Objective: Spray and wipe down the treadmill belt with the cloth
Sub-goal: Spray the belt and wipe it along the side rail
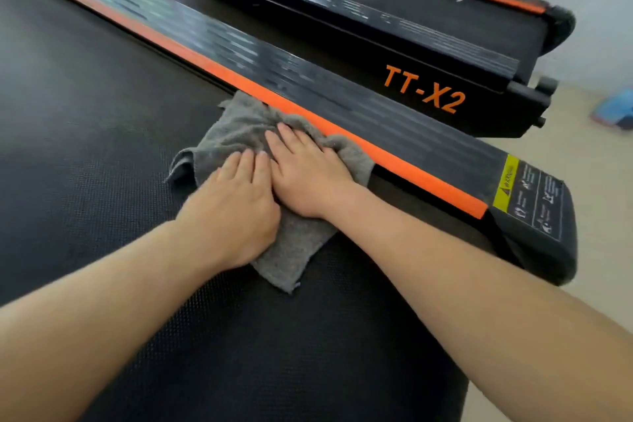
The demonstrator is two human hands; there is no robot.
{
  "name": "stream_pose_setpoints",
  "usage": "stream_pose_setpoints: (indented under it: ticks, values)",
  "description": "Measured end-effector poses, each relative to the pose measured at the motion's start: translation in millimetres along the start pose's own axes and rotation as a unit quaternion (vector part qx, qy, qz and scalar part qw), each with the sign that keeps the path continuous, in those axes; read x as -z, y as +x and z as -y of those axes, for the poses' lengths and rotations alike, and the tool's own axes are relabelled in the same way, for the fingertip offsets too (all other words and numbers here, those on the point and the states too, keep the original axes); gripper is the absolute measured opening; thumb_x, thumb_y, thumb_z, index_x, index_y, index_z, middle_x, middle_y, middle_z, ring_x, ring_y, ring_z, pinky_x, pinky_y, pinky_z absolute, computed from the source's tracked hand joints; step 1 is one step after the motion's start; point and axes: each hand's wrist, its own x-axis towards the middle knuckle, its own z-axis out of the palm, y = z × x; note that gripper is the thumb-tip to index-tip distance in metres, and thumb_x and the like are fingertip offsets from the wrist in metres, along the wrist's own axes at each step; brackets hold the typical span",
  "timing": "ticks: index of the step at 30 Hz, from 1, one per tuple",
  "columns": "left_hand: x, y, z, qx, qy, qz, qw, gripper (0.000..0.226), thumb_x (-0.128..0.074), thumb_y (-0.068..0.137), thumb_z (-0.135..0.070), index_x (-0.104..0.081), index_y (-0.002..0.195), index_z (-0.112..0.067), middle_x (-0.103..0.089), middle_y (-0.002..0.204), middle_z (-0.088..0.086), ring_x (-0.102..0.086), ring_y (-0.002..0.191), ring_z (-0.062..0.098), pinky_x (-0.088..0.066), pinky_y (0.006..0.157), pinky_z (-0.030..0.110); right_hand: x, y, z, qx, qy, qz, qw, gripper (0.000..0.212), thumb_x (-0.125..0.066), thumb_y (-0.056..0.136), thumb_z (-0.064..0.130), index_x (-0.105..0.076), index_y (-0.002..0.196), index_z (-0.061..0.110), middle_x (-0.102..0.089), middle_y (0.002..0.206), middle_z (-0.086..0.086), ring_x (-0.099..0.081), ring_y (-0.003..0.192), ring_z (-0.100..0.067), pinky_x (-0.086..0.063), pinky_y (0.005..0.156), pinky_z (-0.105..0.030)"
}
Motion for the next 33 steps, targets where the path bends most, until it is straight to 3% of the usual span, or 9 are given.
stream_pose_setpoints:
  ticks: [3, 7, 11, 15, 19, 25, 30, 32, 33]
  values:
    - [1.8, -16.6, -63.3, -0.089, -0.031, -0.025, 0.995, 0.093, 0.020, 0.072, -0.033, -0.001, 0.153, 0.007, -0.001, 0.160, 0.032, -0.003, 0.147, 0.048, -0.011, 0.119, 0.057, 3.8, -89.1, -39.9, -0.059, -0.007, -0.004, 0.998, 0.061, -0.007, 0.102, 0.048, -0.010, 0.159, 0.026, -0.005, 0.167, 0.005, -0.005, 0.153, -0.011, -0.009, 0.121, -0.036]
    - [12.4, -42.5, -130.5, -0.169, -0.127, -0.050, 0.976, 0.088, 0.016, 0.075, -0.037, 0.010, 0.155, -0.001, 0.011, 0.164, 0.017, 0.012, 0.151, 0.032, 0.002, 0.122, 0.050, 12.0, -165.4, -71.1, -0.135, -0.038, 0.008, 0.990, 0.088, 0.016, 0.079, 0.056, -0.005, 0.159, 0.026, -0.003, 0.167, 0.007, -0.002, 0.152, -0.006, -0.003, 0.122, -0.028]
    - [10.0, -33.1, -110.7, -0.131, -0.129, -0.098, 0.978, 0.089, 0.013, 0.080, -0.048, -0.003, 0.158, -0.009, -0.002, 0.166, 0.008, 0.001, 0.153, 0.022, -0.003, 0.123, 0.040, 7.8, -147.2, -65.5, -0.152, -0.070, 0.005, 0.986, 0.087, 0.013, 0.084, 0.054, -0.007, 0.159, 0.016, -0.010, 0.166, -0.005, -0.009, 0.152, -0.018, -0.007, 0.122, -0.035]
    - [11.8, -26.5, -82.8, -0.113, -0.087, -0.071, 0.987, 0.096, 0.018, 0.074, -0.058, 0.000, 0.159, -0.017, 0.002, 0.167, -0.001, 0.003, 0.153, 0.013, -0.004, 0.122, 0.036, 2.1, -132.2, -51.2, -0.128, -0.097, -0.036, 0.986, 0.094, 0.013, 0.082, 0.054, -0.021, 0.156, 0.008, -0.026, 0.161, -0.014, -0.025, 0.147, -0.029, -0.017, 0.121, -0.041]
    - [8.7, -26.3, -47.8, -0.060, -0.062, -0.057, 0.995, 0.098, 0.017, 0.075, -0.061, -0.004, 0.159, -0.015, -0.004, 0.166, 0.000, -0.003, 0.153, 0.013, -0.008, 0.122, 0.034, 0.9, -87.7, -34.3, -0.030, -0.030, -0.021, 0.999, 0.061, -0.016, 0.105, 0.043, -0.017, 0.158, 0.014, -0.011, 0.167, -0.004, -0.009, 0.153, -0.017, -0.007, 0.124, -0.039]
    - [2.0, -14.8, 27.3, 0.051, -0.035, 0.065, 0.996, 0.090, 0.002, 0.088, -0.062, -0.002, 0.157, -0.005, -0.003, 0.166, 0.012, -0.003, 0.153, 0.023, -0.011, 0.123, 0.041, -4.5, -8.9, 13.8, 0.032, -0.014, 0.000, 0.999, 0.059, -0.022, 0.105, 0.046, -0.016, 0.159, 0.022, -0.006, 0.167, 0.002, -0.003, 0.153, -0.016, -0.003, 0.123, -0.043]
    - [9.6, -55.9, -23.6, -0.049, -0.025, 0.031, 0.998, 0.106, 0.019, 0.078, -0.069, -0.009, 0.157, -0.005, -0.010, 0.164, 0.018, -0.010, 0.152, 0.029, -0.019, 0.123, 0.043, -2.2, -87.9, -16.3, -0.039, 0.001, -0.018, 0.999, 0.065, -0.020, 0.102, 0.056, -0.009, 0.160, 0.028, 0.000, 0.168, 0.002, 0.002, 0.153, -0.018, -0.001, 0.123, -0.042]
    - [18.0, -65.2, -59.9, -0.099, -0.049, -0.024, 0.994, 0.098, 0.012, 0.087, -0.068, -0.020, 0.155, -0.005, -0.018, 0.162, 0.019, -0.019, 0.150, 0.032, -0.023, 0.118, 0.045, -0.6, -137.4, -40.2, -0.098, -0.013, -0.029, 0.995, 0.073, -0.009, 0.095, 0.063, -0.007, 0.159, 0.027, 0.001, 0.168, 0.002, 0.000, 0.153, -0.017, -0.001, 0.123, -0.039]
    - [19.1, -66.5, -79.1, -0.123, -0.065, -0.033, 0.990, 0.095, 0.010, 0.087, -0.065, -0.015, 0.156, -0.006, -0.012, 0.163, 0.018, -0.013, 0.152, 0.031, -0.019, 0.120, 0.045, -0.7, -160.2, -51.6, -0.125, -0.019, -0.035, 0.991, 0.081, -0.001, 0.089, 0.065, -0.006, 0.159, 0.026, 0.000, 0.168, 0.002, -0.001, 0.153, -0.016, -0.001, 0.122, -0.038]
